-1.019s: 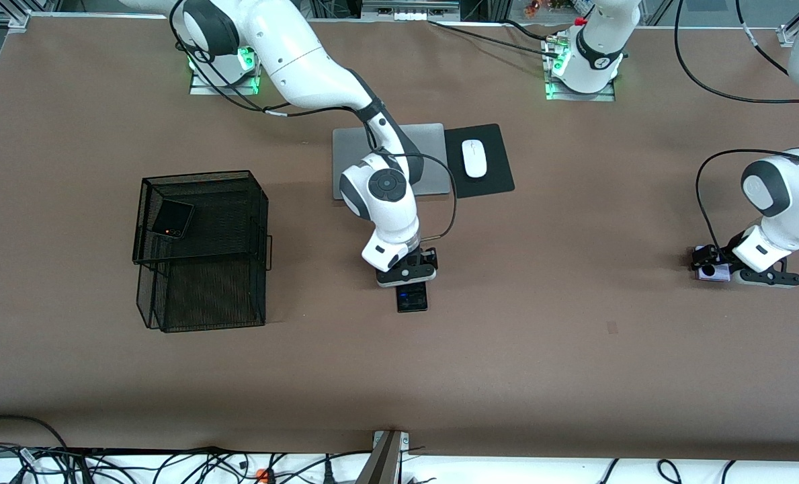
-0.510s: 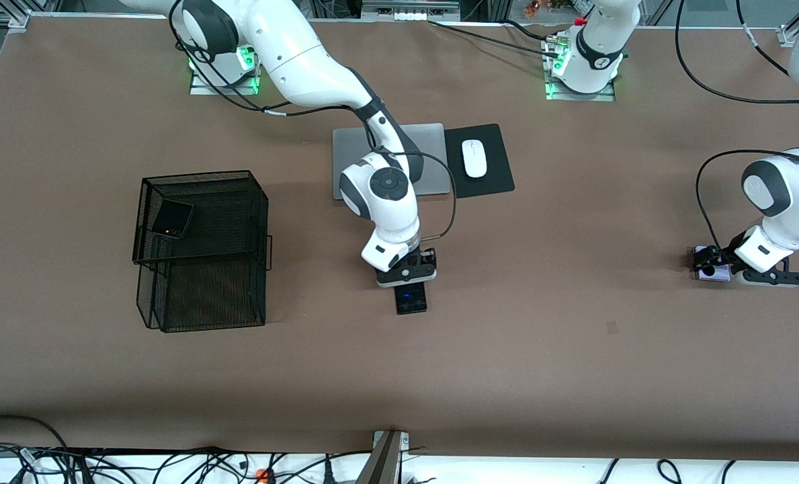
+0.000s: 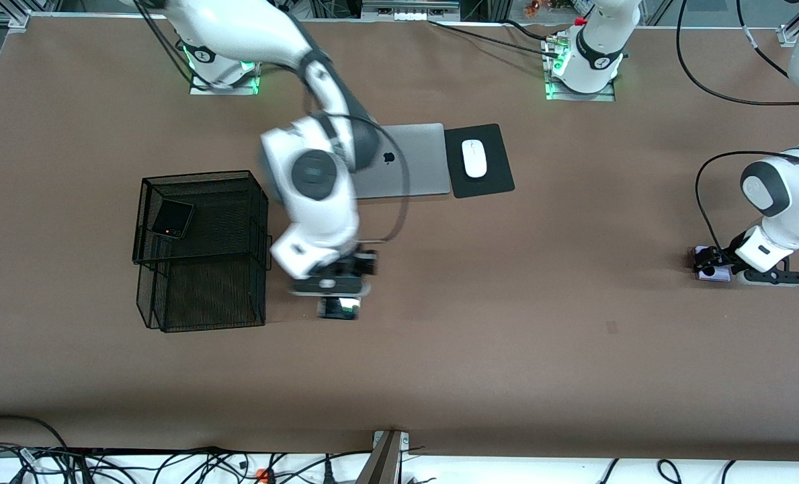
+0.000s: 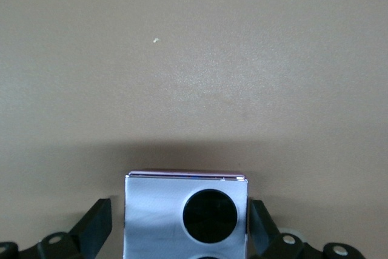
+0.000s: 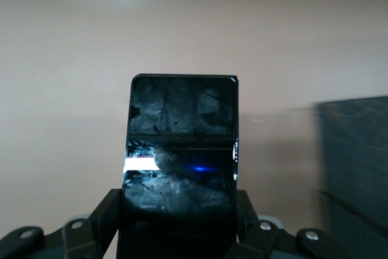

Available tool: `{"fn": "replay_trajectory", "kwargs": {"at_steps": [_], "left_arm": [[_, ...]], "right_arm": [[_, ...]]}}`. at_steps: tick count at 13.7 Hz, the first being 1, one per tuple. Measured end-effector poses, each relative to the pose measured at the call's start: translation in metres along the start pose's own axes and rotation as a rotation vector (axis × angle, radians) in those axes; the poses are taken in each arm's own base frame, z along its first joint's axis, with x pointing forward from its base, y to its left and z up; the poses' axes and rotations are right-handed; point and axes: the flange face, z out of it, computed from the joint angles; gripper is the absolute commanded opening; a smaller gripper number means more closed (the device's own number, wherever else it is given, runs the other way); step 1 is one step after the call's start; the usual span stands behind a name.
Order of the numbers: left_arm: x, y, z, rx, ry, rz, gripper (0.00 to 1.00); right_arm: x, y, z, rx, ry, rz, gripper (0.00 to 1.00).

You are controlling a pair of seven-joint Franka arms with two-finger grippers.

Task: Place phones with both arms
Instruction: 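Carry the tall phone into the basket with the right gripper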

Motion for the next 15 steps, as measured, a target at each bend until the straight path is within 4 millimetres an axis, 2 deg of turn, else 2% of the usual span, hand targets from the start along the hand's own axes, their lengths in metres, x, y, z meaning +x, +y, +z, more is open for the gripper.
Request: {"fn": "replay_trajectory", "kwargs": {"at_steps": [2,4,6,9,10,12,15], "left_arm": [[-0.001,0.000,0.006,0.000,0.009,-0.004,1.00],[-0.001,0.000,0.008,0.000,0.012,-0.010,0.99],[-0.001,0.000,0.008,0.000,0.012,-0.017,0.71],[0.000,0.000,0.004,0.003,0.015,-0.039,0.25],[0.000,0.000,0.005,0.002,0.015,-0.047,0.14],[0.000,0.000,0.005,0.002,0.015,-0.062,0.03],[0.000,0.000,0.005,0.002,0.016,-0.073,0.00]], "right_arm": [[0.013,0.067,-0.037,-0.030,-0.082,-0.002,0.16],[0.017,0.125,-0.049,-0.054,-0.138,0.001,0.16],[0.009,0.164,-0.042,-0.059,-0.194,0.014,0.16],[-0.023,0.200,-0.021,-0.046,-0.300,0.040,0.16],[-0.034,0.209,-0.014,-0.040,-0.334,0.033,0.16],[-0.055,0.222,0.005,-0.029,-0.400,-0.007,0.16],[-0.074,0.230,0.030,-0.030,-0.465,-0.030,0.17]]}}
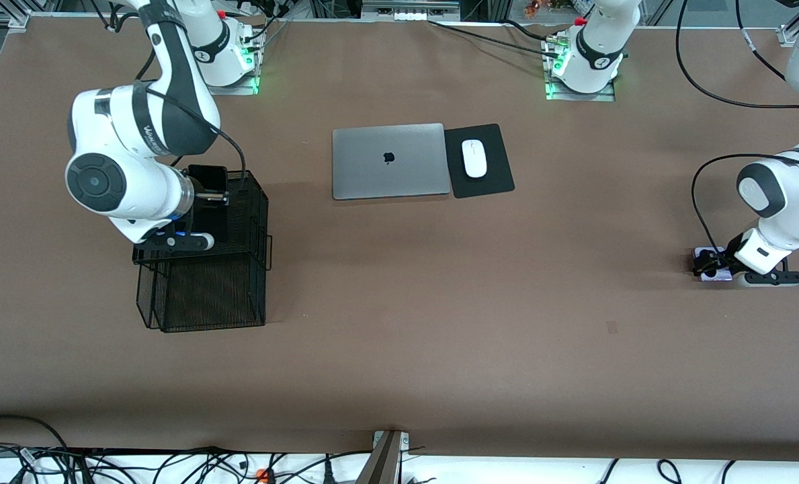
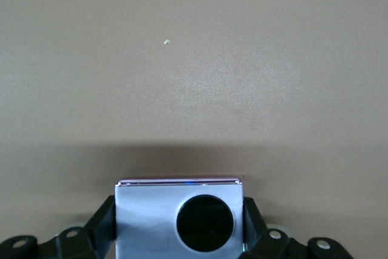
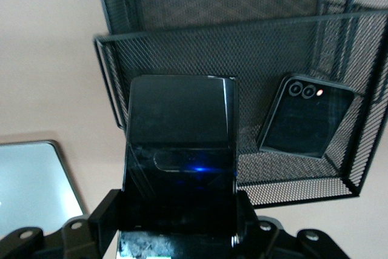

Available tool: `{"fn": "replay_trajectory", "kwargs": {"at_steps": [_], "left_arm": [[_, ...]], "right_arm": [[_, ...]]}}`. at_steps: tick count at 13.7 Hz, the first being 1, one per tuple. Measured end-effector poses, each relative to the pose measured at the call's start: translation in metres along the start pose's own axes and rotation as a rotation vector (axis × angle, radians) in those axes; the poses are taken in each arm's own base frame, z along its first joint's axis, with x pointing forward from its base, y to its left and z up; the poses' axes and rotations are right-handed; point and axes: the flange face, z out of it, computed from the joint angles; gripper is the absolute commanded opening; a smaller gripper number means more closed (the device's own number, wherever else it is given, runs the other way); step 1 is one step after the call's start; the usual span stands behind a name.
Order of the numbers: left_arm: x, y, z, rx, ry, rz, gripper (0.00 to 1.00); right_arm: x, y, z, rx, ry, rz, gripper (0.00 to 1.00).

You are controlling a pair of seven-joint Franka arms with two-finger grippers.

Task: Place phones with both arms
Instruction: 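Carry the tall phone into the basket with the right gripper, then release the tall phone in the basket while the left gripper carries the white phone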

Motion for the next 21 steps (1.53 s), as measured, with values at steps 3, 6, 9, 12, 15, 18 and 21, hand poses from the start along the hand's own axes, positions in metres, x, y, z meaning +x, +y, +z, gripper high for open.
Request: {"fn": "replay_trajectory", "kwargs": {"at_steps": [3,6,9,12,15,18,21], "left_arm": [[0.000,0.000,0.000,0.000,0.001,-0.016,0.00],[0.002,0.005,0.000,-0.003,0.001,-0.048,0.00],[0.009,0.014,-0.001,-0.015,-0.034,-0.058,0.00],[0.023,0.023,-0.011,-0.025,-0.064,-0.071,0.00],[0.038,0.049,-0.023,-0.030,-0.103,-0.099,0.00],[0.058,0.101,-0.042,-0.027,-0.150,-0.131,0.00],[0.074,0.170,-0.058,-0.016,-0.175,-0.157,0.00]], "right_arm": [[-0.003,0.002,0.019,-0.007,-0.046,-0.042,0.18],[-0.004,0.009,0.030,-0.009,-0.070,-0.052,0.17],[-0.001,0.015,0.027,0.008,-0.048,-0.040,0.17],[0.003,0.013,0.029,0.051,-0.023,-0.033,0.18],[0.011,0.012,0.044,0.044,-0.012,-0.024,0.20],[0.019,0.019,0.051,0.040,-0.005,-0.021,0.22],[0.026,0.025,0.060,0.076,-0.009,-0.020,0.31]]}}
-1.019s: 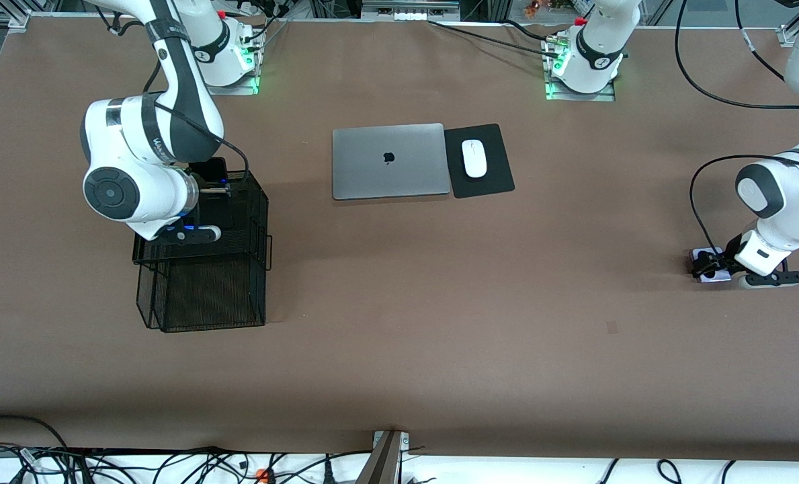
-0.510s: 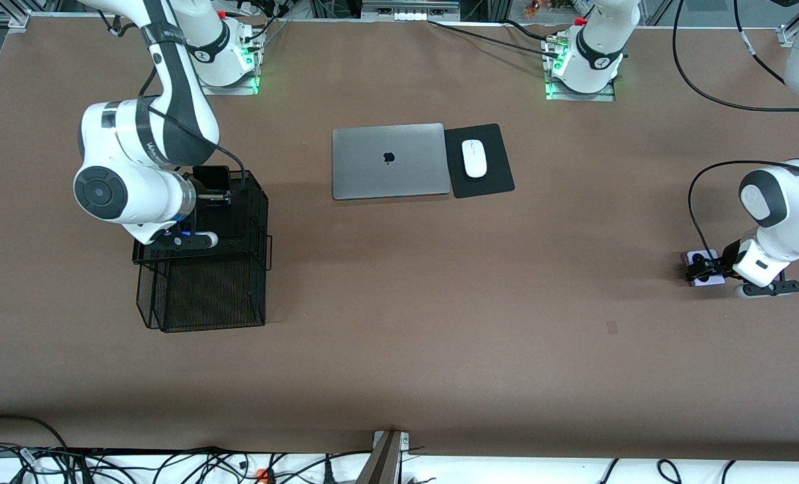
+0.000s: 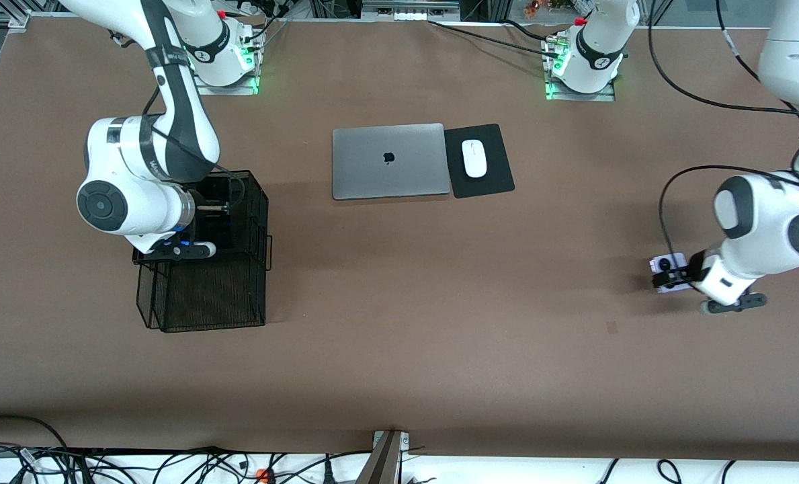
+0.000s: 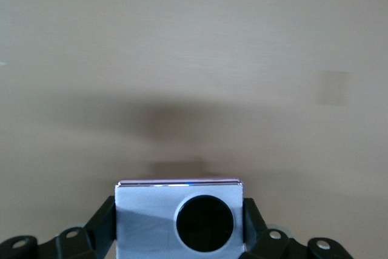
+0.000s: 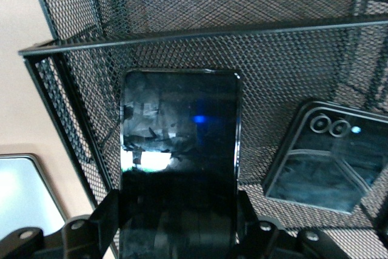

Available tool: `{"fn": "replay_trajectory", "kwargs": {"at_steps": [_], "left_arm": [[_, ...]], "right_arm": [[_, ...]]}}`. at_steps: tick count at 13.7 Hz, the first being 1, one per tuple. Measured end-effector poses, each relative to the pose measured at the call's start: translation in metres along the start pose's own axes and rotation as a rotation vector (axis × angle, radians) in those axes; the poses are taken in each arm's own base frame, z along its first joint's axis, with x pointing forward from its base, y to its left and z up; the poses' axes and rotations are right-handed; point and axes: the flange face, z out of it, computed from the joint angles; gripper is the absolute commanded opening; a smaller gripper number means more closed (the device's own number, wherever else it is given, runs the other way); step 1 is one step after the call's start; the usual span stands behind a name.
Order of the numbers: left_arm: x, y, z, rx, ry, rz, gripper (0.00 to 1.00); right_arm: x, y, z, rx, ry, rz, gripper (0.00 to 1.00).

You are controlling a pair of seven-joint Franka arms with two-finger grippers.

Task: Place phones with both arms
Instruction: 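Release the tall phone in the basket while the left gripper carries the white phone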

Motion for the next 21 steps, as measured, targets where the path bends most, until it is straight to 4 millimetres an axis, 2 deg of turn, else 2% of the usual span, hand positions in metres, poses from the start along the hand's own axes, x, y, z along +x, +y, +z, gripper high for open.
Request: {"fn": "replay_trajectory", "kwargs": {"at_steps": [1,4,6,8,9,12,14,16,21], "left_arm": [[0.000,0.019,-0.003,0.003,-0.004,-0.010,0.00],[-0.004,0.056,-0.004,0.009,-0.016,-0.039,0.00],[-0.006,0.069,-0.005,0.012,-0.019,-0.058,0.00],[-0.007,0.083,-0.009,0.017,-0.026,-0.072,0.00],[-0.007,0.096,-0.013,0.020,-0.030,-0.079,0.00],[-0.018,0.165,-0.024,0.030,-0.029,-0.093,0.00],[-0.036,0.218,-0.025,0.035,-0.025,-0.109,0.00],[-0.055,0.267,-0.027,0.035,-0.015,-0.130,0.00],[-0.098,0.375,-0.024,0.017,0.008,-0.151,0.00]], "right_arm": [[0.002,0.000,0.003,0.003,0.002,0.001,0.37],[0.008,-0.002,0.011,0.013,0.009,0.007,0.68],[0.009,-0.002,0.013,0.015,0.009,0.009,0.99],[0.010,-0.002,0.013,0.015,0.013,0.009,1.00],[0.010,-0.003,0.011,0.016,0.016,0.008,1.00],[0.014,-0.007,-0.003,0.020,0.047,0.001,1.00],[0.018,-0.009,-0.027,0.025,0.094,-0.003,1.00],[0.021,-0.007,-0.059,0.032,0.155,-0.002,1.00],[0.017,-0.005,-0.130,0.053,0.248,0.055,1.00]]}}
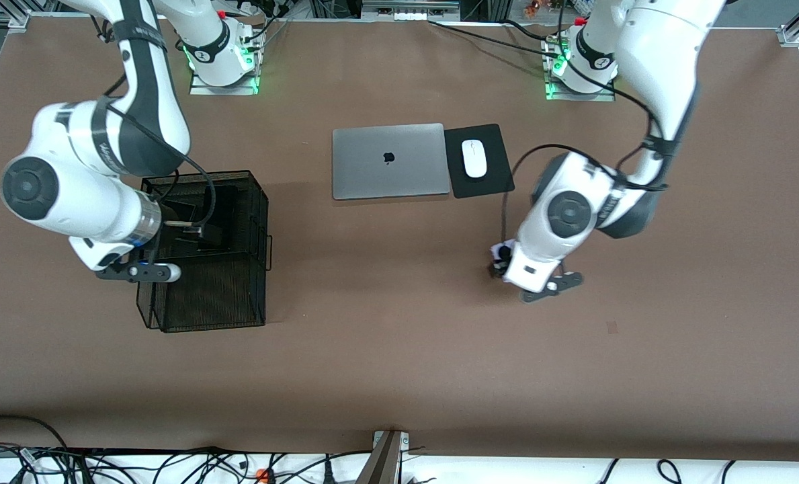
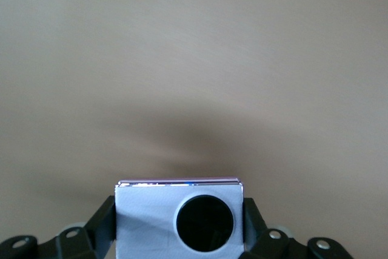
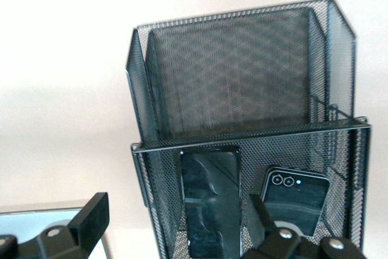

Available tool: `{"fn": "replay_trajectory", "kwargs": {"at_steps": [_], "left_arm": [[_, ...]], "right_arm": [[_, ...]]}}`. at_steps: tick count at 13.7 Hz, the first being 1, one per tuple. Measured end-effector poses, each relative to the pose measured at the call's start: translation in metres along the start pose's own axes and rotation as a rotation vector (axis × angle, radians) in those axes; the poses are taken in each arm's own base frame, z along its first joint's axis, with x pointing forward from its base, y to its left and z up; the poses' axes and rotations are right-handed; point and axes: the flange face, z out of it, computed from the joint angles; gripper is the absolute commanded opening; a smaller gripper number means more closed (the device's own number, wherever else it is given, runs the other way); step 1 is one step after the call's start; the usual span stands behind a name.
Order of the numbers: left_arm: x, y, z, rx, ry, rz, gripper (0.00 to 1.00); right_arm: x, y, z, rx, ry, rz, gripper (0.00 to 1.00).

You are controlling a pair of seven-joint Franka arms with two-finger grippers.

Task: Place phones with both arms
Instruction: 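Release the tall phone in the basket while the left gripper carries the white phone, then lower the white phone beside the laptop with the left gripper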

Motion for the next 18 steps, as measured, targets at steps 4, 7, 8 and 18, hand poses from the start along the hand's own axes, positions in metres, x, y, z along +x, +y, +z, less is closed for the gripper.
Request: {"fn": "replay_trajectory", "kwargs": {"at_steps": [4,7,8,18], "left_arm": [[-0.041,0.080,0.027,-0.027,0.000,0.083,0.00],[-0.066,0.128,0.043,-0.053,0.014,0.146,0.00],[-0.072,0.142,0.045,-0.062,0.028,0.168,0.00],[-0.097,0.190,0.092,-0.134,0.106,0.331,0.00]], "right_arm": [[0.008,0.024,-0.020,0.003,0.033,0.050,1.00],[0.011,0.042,-0.021,-0.002,0.028,0.078,1.00],[0.011,0.043,-0.021,-0.002,0.028,0.080,1.00],[0.009,0.049,-0.029,-0.001,0.030,0.091,1.00]]}}
